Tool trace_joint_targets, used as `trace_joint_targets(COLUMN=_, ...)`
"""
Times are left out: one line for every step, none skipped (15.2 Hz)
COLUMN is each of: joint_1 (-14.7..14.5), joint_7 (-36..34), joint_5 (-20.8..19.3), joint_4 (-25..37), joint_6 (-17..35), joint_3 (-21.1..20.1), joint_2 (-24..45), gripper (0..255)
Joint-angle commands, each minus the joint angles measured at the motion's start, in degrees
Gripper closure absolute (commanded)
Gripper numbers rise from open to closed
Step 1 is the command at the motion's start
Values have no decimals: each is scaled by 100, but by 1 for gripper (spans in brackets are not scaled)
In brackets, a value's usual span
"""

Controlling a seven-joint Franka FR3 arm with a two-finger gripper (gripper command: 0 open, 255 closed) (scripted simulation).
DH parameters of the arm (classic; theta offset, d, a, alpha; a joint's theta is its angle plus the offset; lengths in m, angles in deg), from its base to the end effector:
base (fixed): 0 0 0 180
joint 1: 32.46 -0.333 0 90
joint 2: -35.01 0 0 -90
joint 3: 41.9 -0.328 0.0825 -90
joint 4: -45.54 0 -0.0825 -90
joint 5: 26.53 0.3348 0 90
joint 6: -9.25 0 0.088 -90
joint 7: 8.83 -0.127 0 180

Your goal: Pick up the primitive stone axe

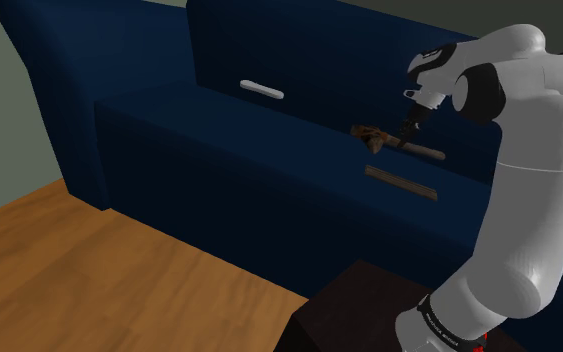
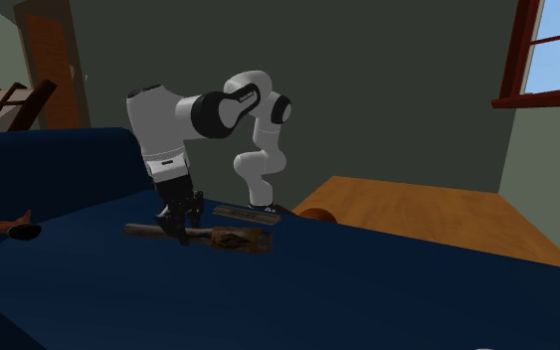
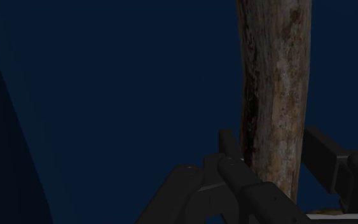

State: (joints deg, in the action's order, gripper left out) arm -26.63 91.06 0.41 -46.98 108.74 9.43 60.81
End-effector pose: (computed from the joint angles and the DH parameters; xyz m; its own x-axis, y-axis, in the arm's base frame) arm 0.4165 -0.4222 0.4367 0.7926 0.5970 0.1236 0.6094 -0.7818 -0.1319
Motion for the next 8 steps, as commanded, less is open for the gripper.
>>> trace_joint_targets(joint_1=5, joint_7=-29, joint_5=-29, joint_4=88, joint_6=-100, joint_3=16, joint_2=-28, gripper=255)
trace_joint_targets(joint_1=8, joint_7=-49, joint_5=-47, joint_4=144, joint_6=-165, joint_3=25, joint_2=-46, gripper=255)
trace_joint_targets(joint_1=12, joint_7=-67, joint_5=-64, joint_4=202, joint_6=-231, joint_3=35, joint_2=-62, gripper=255)
trace_joint_targets(joint_1=18, joint_7=-86, joint_5=-80, joint_4=263, joint_6=-298, joint_3=43, joint_2=-78, gripper=255)
trace_joint_targets(joint_1=25, joint_7=-103, joint_5=-94, joint_4=324, joint_6=-365, joint_3=50, joint_2=-92, gripper=255)
trace_joint_targets(joint_1=32, joint_7=-121, joint_5=-108, joint_4=388, joint_6=-433, joint_3=57, joint_2=-104, gripper=255)
trace_joint_targets(joint_1=41, joint_7=-138, joint_5=-120, joint_4=454, joint_6=-502, joint_3=64, joint_2=-116, gripper=255)
trace_joint_targets(joint_1=52, joint_7=-154, joint_5=-131, joint_4=521, joint_6=-572, joint_3=69, joint_2=-126, gripper=255)
